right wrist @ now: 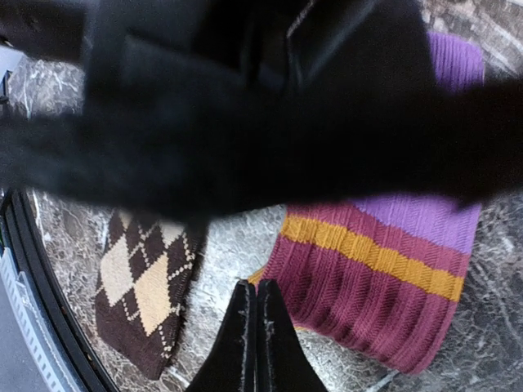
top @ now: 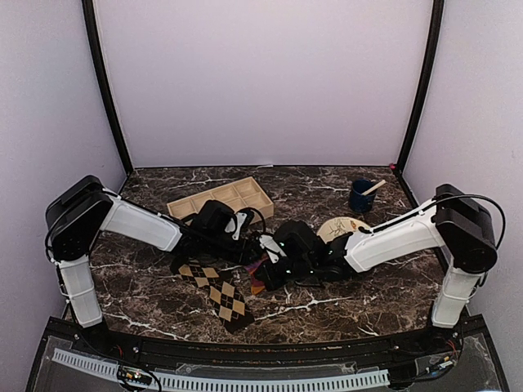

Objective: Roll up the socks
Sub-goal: Smooth out the sock at the center of the board.

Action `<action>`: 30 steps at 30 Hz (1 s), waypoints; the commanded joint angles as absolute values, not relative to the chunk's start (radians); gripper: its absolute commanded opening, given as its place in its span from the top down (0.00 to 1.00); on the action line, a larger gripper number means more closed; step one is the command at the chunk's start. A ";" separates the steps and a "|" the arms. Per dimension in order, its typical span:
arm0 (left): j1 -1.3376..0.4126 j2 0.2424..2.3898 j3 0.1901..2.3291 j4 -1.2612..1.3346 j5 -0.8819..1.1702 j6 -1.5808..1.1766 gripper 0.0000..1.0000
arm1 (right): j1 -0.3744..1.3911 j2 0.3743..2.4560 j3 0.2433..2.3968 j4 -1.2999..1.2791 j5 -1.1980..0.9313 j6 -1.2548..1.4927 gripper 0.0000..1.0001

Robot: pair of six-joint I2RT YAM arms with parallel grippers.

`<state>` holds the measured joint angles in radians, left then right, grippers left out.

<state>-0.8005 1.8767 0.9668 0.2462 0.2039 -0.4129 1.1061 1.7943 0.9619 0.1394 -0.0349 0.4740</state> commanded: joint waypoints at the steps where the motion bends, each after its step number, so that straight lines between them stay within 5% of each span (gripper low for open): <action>1: -0.788 1.897 0.995 0.193 0.220 -0.434 0.55 | 1.114 1.839 0.952 0.209 -0.061 0.495 1.00; 24: -0.769 1.973 1.045 0.105 0.213 -0.436 0.55 | 1.114 1.817 0.909 0.178 -0.036 0.519 1.00; 30: -0.760 1.977 1.031 0.112 0.229 -0.435 0.55 | 1.115 1.764 0.937 0.153 -0.001 0.510 0.85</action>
